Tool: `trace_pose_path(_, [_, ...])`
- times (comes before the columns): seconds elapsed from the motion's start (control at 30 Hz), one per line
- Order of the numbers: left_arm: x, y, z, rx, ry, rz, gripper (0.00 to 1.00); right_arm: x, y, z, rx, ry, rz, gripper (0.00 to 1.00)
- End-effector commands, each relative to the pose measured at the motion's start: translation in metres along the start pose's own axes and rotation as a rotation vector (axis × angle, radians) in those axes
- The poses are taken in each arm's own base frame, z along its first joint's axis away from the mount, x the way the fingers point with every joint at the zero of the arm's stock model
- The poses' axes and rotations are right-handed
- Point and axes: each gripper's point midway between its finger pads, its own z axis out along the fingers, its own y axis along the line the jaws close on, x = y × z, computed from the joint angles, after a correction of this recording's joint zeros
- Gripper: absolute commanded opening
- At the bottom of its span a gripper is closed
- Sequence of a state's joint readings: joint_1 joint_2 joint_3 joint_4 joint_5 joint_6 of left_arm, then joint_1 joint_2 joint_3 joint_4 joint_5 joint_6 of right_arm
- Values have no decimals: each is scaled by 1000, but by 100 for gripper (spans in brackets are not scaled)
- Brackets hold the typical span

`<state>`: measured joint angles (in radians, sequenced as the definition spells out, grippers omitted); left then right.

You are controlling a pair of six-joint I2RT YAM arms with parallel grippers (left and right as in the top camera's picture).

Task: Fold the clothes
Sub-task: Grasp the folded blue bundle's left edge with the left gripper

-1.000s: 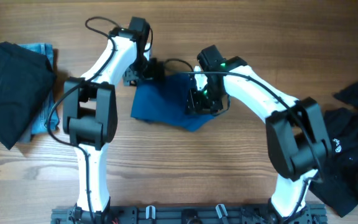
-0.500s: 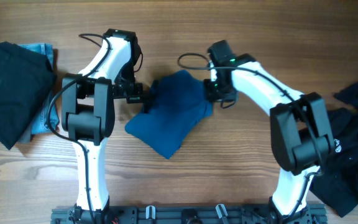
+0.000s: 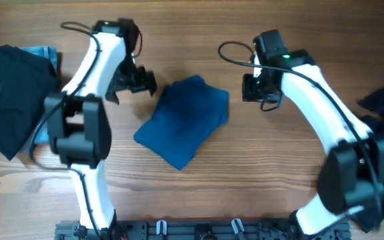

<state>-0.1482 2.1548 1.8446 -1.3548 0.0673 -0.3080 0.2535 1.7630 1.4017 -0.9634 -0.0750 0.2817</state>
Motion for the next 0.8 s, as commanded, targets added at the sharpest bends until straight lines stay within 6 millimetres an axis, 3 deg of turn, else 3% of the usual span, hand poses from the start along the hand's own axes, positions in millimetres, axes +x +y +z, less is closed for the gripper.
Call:
trace_pose_path(0.0, [1,-58,-52,346,-99,261,100,-10,9,-43,-45,-103,-19,48])
trace_pose_path(0.07, [4,-70,-51,414,-82,320,100,-8,9,-49,-48,-113,-20,50])
trace_pose_path(0.17, [-1,-71,-36,412,-62,315,100,-2,7,-50,-41,-91,-22,52])
trace_pose_path(0.53, [4,-84,46,498,149,351,100,9,3,-49,-24,-47,-24,53])
trace_pose_path(0.77, [42,-97,75,582,309,370,97,8,0,-49,-6,-50,-23,53])
